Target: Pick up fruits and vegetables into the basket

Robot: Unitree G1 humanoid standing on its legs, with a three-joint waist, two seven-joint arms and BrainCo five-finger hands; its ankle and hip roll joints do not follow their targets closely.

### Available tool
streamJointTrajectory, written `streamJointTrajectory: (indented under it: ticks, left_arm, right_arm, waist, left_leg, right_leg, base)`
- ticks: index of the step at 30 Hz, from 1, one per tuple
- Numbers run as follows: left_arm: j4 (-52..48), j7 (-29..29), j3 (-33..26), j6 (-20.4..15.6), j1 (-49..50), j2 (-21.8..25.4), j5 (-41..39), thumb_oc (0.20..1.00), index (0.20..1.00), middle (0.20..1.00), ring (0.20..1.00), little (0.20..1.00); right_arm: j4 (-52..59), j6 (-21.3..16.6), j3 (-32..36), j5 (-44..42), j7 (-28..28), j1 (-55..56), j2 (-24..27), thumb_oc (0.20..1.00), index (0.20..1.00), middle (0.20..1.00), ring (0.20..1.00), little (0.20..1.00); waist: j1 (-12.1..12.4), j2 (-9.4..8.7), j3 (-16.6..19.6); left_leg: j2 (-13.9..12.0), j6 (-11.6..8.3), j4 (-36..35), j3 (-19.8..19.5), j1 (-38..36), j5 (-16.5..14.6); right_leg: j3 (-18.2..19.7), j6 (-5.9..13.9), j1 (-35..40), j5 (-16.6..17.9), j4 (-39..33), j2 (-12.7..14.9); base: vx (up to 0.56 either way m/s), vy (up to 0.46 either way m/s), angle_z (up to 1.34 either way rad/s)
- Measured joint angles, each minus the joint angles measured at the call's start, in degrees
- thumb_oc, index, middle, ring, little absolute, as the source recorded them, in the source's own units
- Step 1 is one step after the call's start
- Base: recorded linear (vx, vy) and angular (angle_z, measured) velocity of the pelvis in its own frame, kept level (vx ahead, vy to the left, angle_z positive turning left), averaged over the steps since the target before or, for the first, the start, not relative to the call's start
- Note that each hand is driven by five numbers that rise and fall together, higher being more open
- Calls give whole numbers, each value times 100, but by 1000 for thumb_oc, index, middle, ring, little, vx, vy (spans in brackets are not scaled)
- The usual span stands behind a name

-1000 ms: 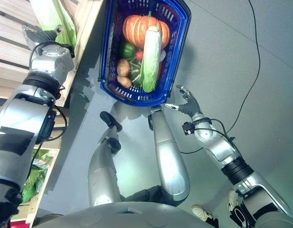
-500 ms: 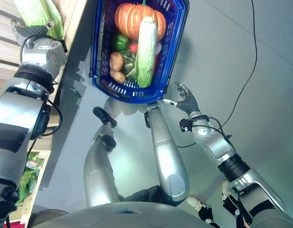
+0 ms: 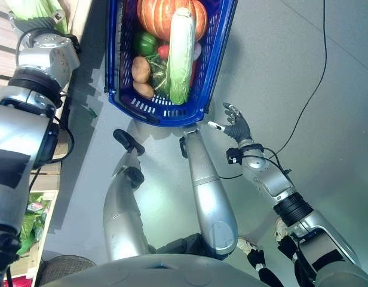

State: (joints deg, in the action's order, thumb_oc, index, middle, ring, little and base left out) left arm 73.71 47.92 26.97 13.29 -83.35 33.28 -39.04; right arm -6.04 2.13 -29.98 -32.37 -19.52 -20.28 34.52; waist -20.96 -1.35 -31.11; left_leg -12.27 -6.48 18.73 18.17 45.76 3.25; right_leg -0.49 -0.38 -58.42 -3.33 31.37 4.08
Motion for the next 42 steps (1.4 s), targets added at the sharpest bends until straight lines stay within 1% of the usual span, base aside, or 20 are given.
streamJointTrajectory:
  ticks: [2, 7, 11, 12, 13, 14, 18, 22, 29, 33, 35, 37, 41, 42]
  left_arm:
    - [38, 41, 28, 50, -104, 1, -70, 1000, 1000, 1000, 1000, 1000]
    - [245, 86, 86, 208, -364, 99, -203, 1000, 1000, 1000, 1000, 1000]
    - [417, 79, 148, 301, -508, 195, -262, 1000, 1000, 1000, 1000, 1000]
    - [443, 76, 156, 335, -517, 215, -262, 498, 498, 498, 498, 498]
    - [484, 75, 214, 410, -545, 229, -268, 304, 304, 304, 304, 304]
    - [492, 74, 249, 448, -576, 233, -288, 200, 200, 200, 200, 200]
    - [647, 35, 264, 657, -750, 344, -318, 200, 200, 200, 200, 200]
    - [643, -212, 334, 651, -723, 439, -318, 200, 200, 200, 200, 200]
    - [586, -590, 293, 621, -552, 504, -339, 200, 200, 200, 200, 200]
    - [516, -886, 47, 521, -84, 463, -478, 200, 200, 200, 200, 200]
    - [436, -1032, -81, 441, 202, 415, -486, 200, 200, 200, 200, 200]
    - [283, -1163, -220, 355, 522, 366, -483, 200, 200, 200, 200, 200]
    - [-12, -1282, -513, 221, 1066, 309, -447, 200, 200, 200, 200, 200]
    - [-124, -1369, -658, 157, 1332, 281, -427, 200, 200, 200, 200, 200]
  right_arm:
    - [-79, -70, 17, -103, 9, -43, -3, 1000, 1000, 1000, 1000, 1000]
    - [-165, -158, 60, -303, 71, -51, -19, 1000, 1000, 1000, 1000, 1000]
    - [-295, -222, 108, -483, 138, -58, -46, 1000, 1000, 1000, 1000, 1000]
    - [-323, -244, 109, -493, 142, -58, -46, 1000, 1000, 1000, 1000, 1000]
    - [-330, -268, 113, -546, 146, -58, -46, 1000, 1000, 1000, 1000, 1000]
    - [-330, -289, 122, -605, 160, -58, -52, 1000, 1000, 1000, 1000, 1000]
    - [-331, -374, 215, -724, 262, -59, -106, 1000, 1000, 1000, 1000, 1000]
    - [-355, -420, 254, -918, 352, -61, -117, 1000, 1000, 1000, 1000, 1000]
    - [-364, -617, 285, -916, 400, -61, -158, 1000, 1000, 1000, 1000, 1000]
    - [-299, -740, 328, -856, 403, -50, -195, 1000, 1000, 1000, 1000, 1000]
    - [-171, -825, 435, -668, 396, -30, -191, 1000, 1000, 1000, 1000, 1000]
    - [16, -849, 585, -497, 379, -19, -183, 1000, 1000, 1000, 1000, 1000]
    - [285, -833, 703, -182, 358, 13, -183, 1000, 1000, 1000, 1000, 1000]
    - [426, -826, 743, -61, 356, 75, -174, 1000, 1000, 1000, 1000, 1000]
  waist:
    - [4, -2, 1]
    - [4, -15, 8]
    - [1, -16, 9]
    - [-3, -16, 9]
    - [-3, -16, 9]
    - [-1, -16, 9]
    - [5, -16, 11]
    - [16, -17, 11]
    - [11, -18, 10]
    - [-4, -18, 10]
    - [3, -19, 10]
    - [10, -19, 10]
    - [53, -29, 5]
    - [69, -29, 5]
  left_leg:
    - [-2, 5, 9, 4, 53, 6]
    - [-84, -12, 99, -5, 230, 26]
    - [-97, -41, 76, -69, 295, 42]
    - [-105, -51, 76, -70, 295, 42]
    - [-116, -68, 78, -70, 301, 42]
    - [-125, -80, 80, -71, 308, 40]
    - [-158, -101, 113, -88, 371, 43]
    - [-169, -105, 113, -120, 392, 47]
    - [-164, -109, 124, -136, 285, 47]
    - [-160, -145, 71, -125, -61, 51]
    - [-134, -148, 37, -131, -255, 49]
    - [-64, -138, -21, -134, -439, 56]
    - [-40, -134, -58, -130, -776, 59]
    - [3, -136, -167, -128, -1018, 78]
  right_leg:
    - [11, 28, -73, -18, 31, -6]
    - [18, 26, -262, -16, 64, -62]
    - [-8, 12, -370, -3, 78, -89]
    - [-17, 11, -377, -1, 78, -96]
    - [-23, 9, -386, -1, 79, -101]
    - [-28, 8, -394, 1, 80, -107]
    - [-35, -8, -439, 11, 85, -141]
    - [-37, -16, -454, 17, 97, -161]
    - [-35, -27, -371, 23, 166, -146]
    - [-42, -67, -28, 40, 124, -142]
    - [-55, -74, 169, 4, 112, -114]
    - [-51, -119, 321, -28, 146, -71]
    - [-74, -157, 663, -26, 138, -34]
    - [-90, -149, 882, -88, 123, 4]
  base:
    - [0, 0, 0]
    - [-10, -15, -4]
    - [-10, -12, -7]
    - [-8, -3, -7]
    - [-9, -4, -5]
    - [-9, -2, -4]
    - [0, 0, 0]
    - [0, 0, 0]
    - [-12, 41, 0]
    - [-18, 86, -1]
    - [-6, 120, 6]
    - [-3, 125, 10]
    - [6, 137, 5]
    - [22, 134, 12]
